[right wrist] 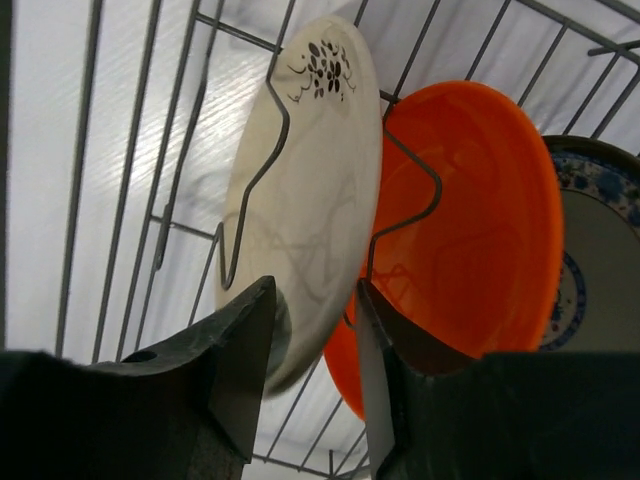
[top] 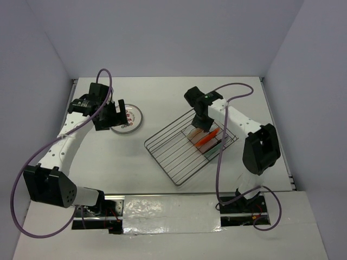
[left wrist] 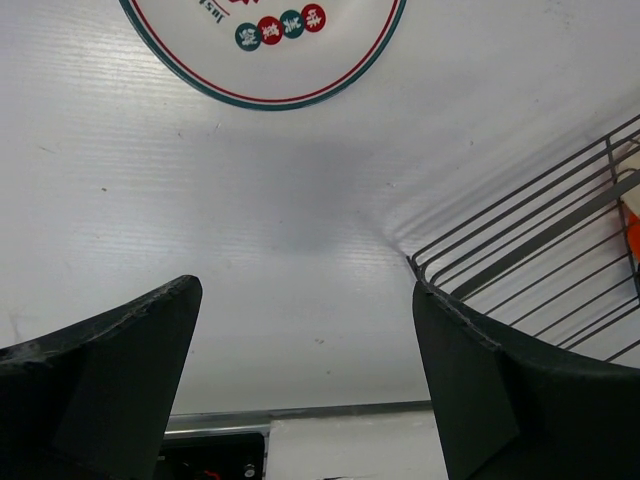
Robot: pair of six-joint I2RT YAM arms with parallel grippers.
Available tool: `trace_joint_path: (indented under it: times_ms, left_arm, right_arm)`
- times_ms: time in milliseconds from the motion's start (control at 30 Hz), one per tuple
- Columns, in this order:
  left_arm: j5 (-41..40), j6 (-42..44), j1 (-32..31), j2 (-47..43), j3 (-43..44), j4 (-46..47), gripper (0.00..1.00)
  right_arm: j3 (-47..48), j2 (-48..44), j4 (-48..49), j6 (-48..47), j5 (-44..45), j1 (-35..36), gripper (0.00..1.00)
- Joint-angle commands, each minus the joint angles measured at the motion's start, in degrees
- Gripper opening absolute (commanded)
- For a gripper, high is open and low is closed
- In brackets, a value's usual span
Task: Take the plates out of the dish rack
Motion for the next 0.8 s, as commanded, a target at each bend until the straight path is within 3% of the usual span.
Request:
trace_joint_path:
  times_ms: [0,133,233,333,633,767]
  left_arm:
    - [0.23,2.48,-0.01,-1.79,-1.30,-0.42,0.99]
    - [0.84,2.48,-0.01,-2.32,-2.35,0.11,0.99]
    - [1.02,2.66,-0.01,-1.97,-1.92,-0.15,0.99]
    - [1.63,2.57,-0.10,-1.44,-0.51,-0.42,1.00]
    - [1.99,2.57,-0.45,-0.56,1.51,-0.95,0.99]
    - [2.34,2.57,-0.45,-0.65,0.99,-0.42,0.99]
  right_arm:
    - [3.38,1.74,-1.37,3.74,2.78,0.86,0.44]
    - [5.06,1.66,-3.21,5.76,4.36,1.38,0.28]
    - [6.73,0.96,-5.94,7.52,5.50,1.65,0.25]
    - [8.57,-0.88,-8.48,8.66,6.91,1.56,0.15]
    - [19.20,-5.37,-18.15,8.76,9.11,1.39,0.14]
    - [24.30,-8.97,-15.02,5.52,8.32,1.04,0.14]
